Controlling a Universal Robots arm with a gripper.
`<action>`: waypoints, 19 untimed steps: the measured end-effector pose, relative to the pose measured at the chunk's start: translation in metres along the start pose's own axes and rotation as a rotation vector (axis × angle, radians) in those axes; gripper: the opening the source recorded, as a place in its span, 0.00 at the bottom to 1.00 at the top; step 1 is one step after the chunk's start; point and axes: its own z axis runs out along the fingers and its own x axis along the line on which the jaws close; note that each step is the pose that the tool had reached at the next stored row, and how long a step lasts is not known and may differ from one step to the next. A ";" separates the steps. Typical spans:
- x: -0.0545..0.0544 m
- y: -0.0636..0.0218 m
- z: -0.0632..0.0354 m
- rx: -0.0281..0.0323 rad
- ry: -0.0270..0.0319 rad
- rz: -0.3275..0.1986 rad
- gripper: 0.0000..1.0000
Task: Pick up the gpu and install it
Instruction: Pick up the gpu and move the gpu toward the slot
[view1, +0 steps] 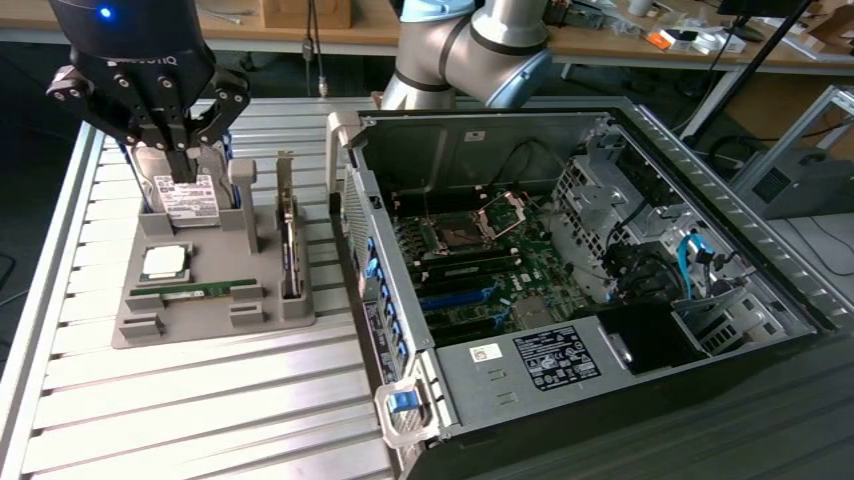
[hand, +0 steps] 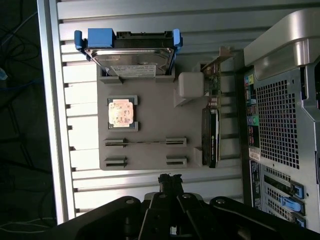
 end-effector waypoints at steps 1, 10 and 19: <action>0.000 0.0000 0.0000 0.0000 0.0000 0.000 0.11; 0.000 0.0000 0.0000 0.0000 0.0000 0.000 0.42; 0.000 0.0000 0.0000 0.0000 0.0000 0.000 0.54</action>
